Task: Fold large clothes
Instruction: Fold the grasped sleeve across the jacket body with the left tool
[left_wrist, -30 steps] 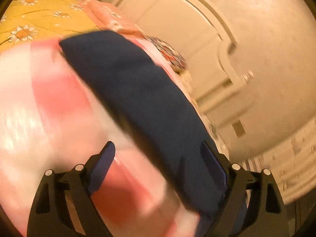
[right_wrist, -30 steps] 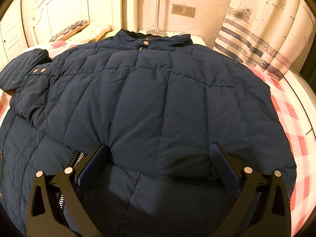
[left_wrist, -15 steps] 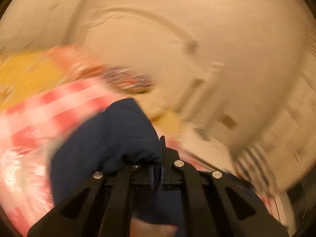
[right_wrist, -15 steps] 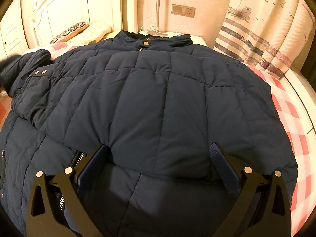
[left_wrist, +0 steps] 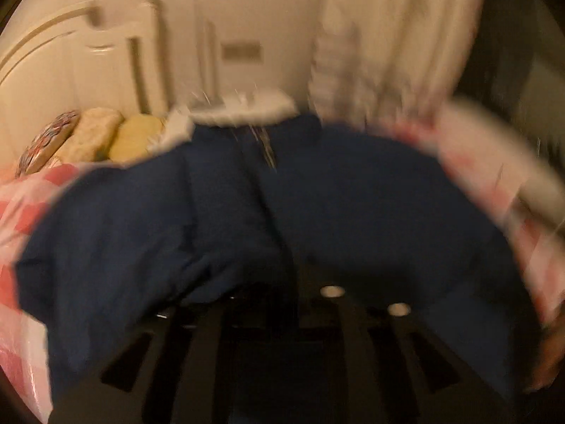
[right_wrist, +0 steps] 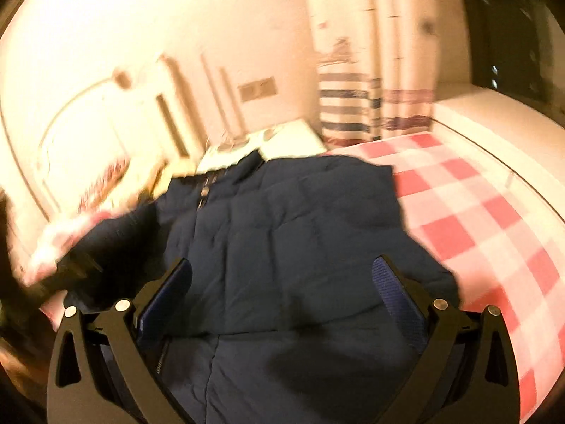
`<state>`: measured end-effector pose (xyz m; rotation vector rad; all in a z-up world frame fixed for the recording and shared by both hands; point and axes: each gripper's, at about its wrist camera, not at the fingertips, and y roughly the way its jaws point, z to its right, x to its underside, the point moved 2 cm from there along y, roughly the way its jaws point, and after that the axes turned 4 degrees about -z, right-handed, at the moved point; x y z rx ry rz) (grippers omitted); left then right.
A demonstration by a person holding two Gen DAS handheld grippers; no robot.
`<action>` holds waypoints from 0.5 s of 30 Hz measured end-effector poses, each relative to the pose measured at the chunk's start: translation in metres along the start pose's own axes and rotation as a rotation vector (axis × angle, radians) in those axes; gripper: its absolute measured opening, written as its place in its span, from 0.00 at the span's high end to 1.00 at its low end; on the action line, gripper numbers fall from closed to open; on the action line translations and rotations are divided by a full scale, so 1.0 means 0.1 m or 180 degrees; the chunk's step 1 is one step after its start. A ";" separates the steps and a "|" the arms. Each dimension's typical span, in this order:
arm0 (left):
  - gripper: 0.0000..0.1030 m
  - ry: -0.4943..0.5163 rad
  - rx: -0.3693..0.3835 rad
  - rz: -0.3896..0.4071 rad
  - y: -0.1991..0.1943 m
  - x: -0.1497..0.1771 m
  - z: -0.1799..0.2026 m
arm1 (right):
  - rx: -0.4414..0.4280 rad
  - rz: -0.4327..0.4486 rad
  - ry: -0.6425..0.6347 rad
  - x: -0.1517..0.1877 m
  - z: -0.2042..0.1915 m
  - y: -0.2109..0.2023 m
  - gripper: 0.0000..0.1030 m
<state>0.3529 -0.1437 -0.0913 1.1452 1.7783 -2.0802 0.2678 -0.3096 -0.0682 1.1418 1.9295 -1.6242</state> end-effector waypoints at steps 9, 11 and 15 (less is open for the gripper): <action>0.04 -0.0400 0.0514 0.0905 -0.99 0.22 -0.55 | -0.0027 -0.0076 -0.0017 0.06 0.13 -0.09 0.05; 0.02 -0.1088 0.0524 0.1021 -1.17 0.35 -1.05 | -0.0061 -0.0111 -0.0083 0.09 0.07 -0.06 0.05; 0.05 -0.2317 0.0523 0.1003 -1.24 0.77 -1.84 | -0.0267 -0.0236 -0.0511 0.15 -0.34 0.02 0.05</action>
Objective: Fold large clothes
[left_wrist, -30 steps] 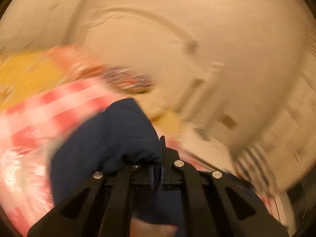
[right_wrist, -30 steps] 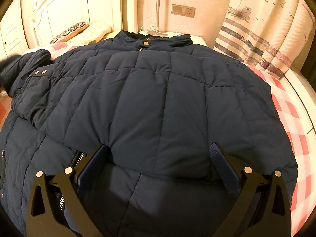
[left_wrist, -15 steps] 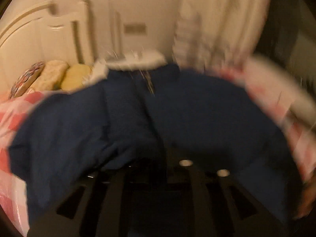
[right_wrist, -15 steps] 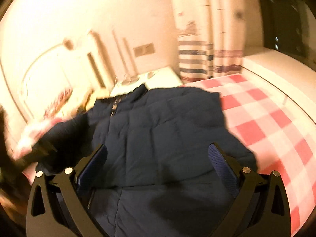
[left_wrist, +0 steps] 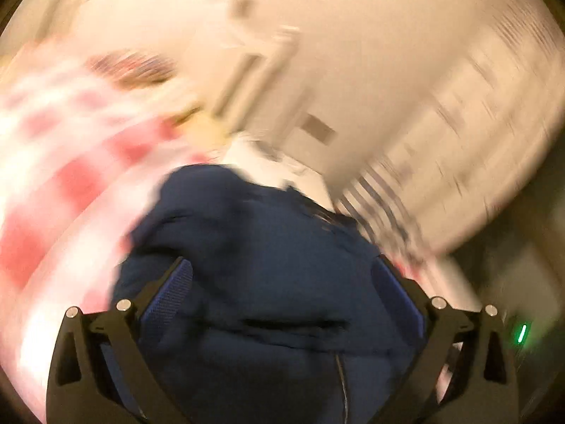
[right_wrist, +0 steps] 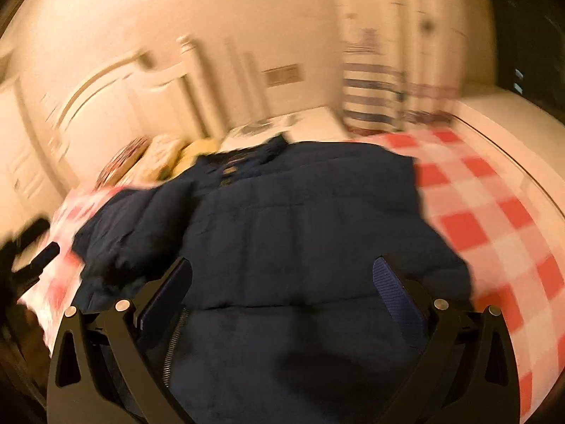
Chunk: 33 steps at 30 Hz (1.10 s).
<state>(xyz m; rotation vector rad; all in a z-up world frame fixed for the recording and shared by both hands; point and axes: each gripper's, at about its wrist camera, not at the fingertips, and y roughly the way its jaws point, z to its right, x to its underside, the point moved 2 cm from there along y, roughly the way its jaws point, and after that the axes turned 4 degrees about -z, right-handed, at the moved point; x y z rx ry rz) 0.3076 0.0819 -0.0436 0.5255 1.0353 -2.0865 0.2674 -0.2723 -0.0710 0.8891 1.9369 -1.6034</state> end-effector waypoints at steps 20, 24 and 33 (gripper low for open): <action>0.37 0.0751 -0.0302 -0.0568 0.22 0.95 0.15 | -0.0041 -0.0100 -0.3037 -0.06 -2.02 0.94 0.13; 0.16 0.1048 -0.0318 -0.0524 0.24 1.04 0.29 | -0.0279 -0.0082 -0.2450 -0.27 -1.93 0.87 0.71; 0.07 0.0978 -0.0436 -0.0752 0.43 1.06 0.20 | -0.0855 -0.0024 0.0901 -0.66 0.28 0.58 0.76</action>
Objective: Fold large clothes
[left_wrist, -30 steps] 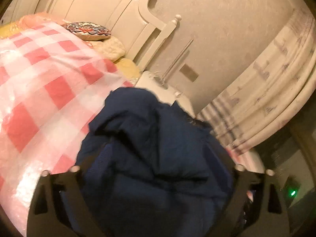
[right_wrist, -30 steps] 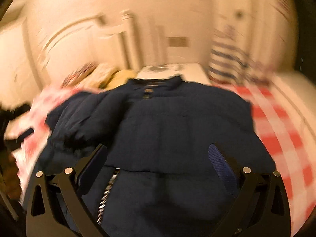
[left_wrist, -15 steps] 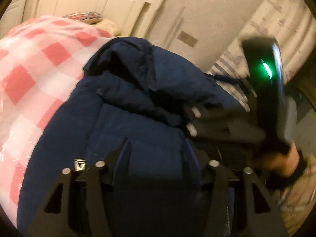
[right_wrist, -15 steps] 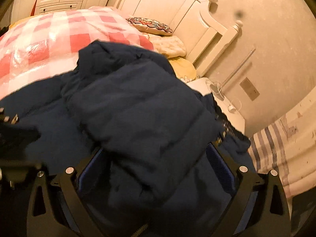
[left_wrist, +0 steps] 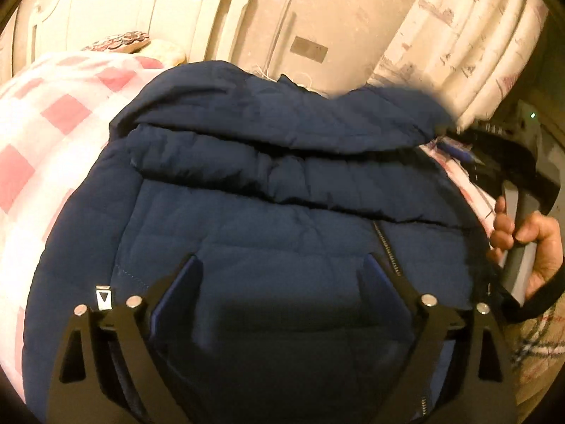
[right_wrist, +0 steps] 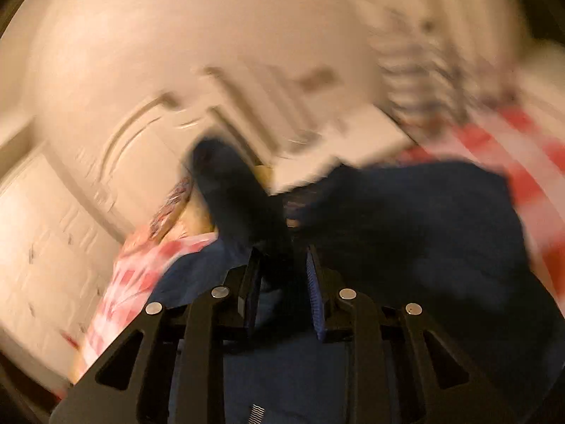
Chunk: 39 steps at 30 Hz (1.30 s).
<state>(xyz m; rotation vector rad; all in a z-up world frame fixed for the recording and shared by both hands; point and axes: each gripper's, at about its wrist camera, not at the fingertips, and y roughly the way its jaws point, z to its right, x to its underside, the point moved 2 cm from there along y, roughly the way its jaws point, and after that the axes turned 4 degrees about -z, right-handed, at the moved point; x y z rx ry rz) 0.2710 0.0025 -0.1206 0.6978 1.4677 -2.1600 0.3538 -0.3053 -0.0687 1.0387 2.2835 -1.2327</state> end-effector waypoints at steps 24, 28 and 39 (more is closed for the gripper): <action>0.03 0.0055 -0.0047 -0.0098 0.00 -0.03 0.05 | -0.0121 0.0058 0.0331 0.01 0.23 0.01 0.78; 0.03 0.0051 -0.0037 -0.0097 0.00 -0.04 0.03 | 0.0048 0.0252 0.0218 0.19 0.22 -0.46 0.78; 0.03 0.0059 -0.0085 -0.0095 0.01 -0.04 0.02 | 0.0597 0.0319 0.0437 0.40 0.49 -0.64 0.70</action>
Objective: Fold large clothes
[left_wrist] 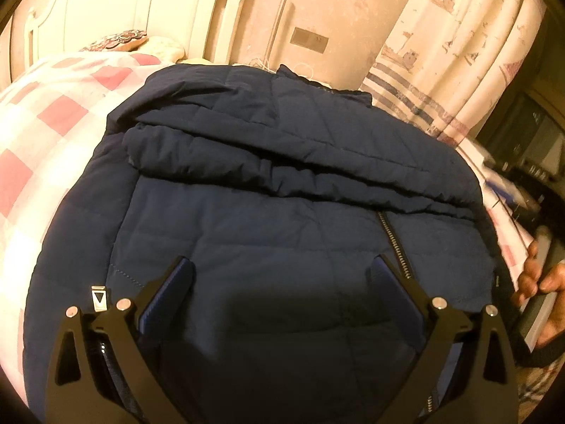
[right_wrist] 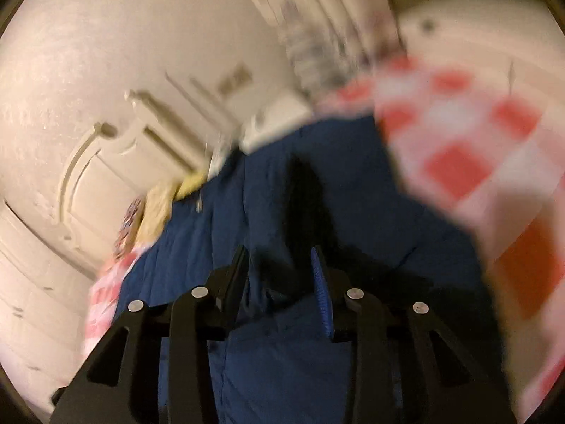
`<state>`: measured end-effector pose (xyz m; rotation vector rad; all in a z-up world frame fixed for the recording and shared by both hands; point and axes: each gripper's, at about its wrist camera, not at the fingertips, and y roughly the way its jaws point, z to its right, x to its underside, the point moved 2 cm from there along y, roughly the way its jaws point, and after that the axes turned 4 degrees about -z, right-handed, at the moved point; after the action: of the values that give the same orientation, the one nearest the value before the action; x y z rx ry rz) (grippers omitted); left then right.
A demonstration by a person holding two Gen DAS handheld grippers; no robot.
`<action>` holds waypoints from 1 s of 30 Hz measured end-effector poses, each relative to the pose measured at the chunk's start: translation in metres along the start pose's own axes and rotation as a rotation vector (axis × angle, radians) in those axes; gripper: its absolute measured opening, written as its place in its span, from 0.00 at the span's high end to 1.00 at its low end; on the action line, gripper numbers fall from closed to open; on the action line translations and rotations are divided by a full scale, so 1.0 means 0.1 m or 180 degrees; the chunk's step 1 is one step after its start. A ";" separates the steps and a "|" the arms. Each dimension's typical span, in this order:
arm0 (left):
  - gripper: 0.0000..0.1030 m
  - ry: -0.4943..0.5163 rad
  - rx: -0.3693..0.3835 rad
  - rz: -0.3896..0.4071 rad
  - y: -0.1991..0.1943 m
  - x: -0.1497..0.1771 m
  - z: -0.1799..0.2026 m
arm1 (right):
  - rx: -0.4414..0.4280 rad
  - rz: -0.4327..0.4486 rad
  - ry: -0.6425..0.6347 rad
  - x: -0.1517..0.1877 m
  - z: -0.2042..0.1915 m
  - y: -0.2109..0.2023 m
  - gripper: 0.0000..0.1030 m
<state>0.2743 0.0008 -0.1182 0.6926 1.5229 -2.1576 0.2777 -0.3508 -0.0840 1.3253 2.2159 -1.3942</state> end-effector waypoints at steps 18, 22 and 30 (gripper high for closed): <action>0.03 -0.0199 -0.0496 0.0321 0.05 -1.56 -0.21 | 0.0825 -0.0353 -0.1632 0.37 -0.54 0.71 0.69; 0.03 -0.0231 -0.0765 -0.0106 0.71 -1.86 -0.45 | 0.0906 -0.0325 -0.1711 0.41 -0.59 0.70 0.69; 0.02 0.0334 -0.1229 0.0028 1.06 -1.60 -0.45 | 0.0649 -0.0372 -0.1534 0.34 -0.51 0.68 0.67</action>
<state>0.4708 0.0171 -0.1123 0.6818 1.9142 -1.7665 0.3242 -0.2802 -0.1188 0.8017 1.8889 -1.7954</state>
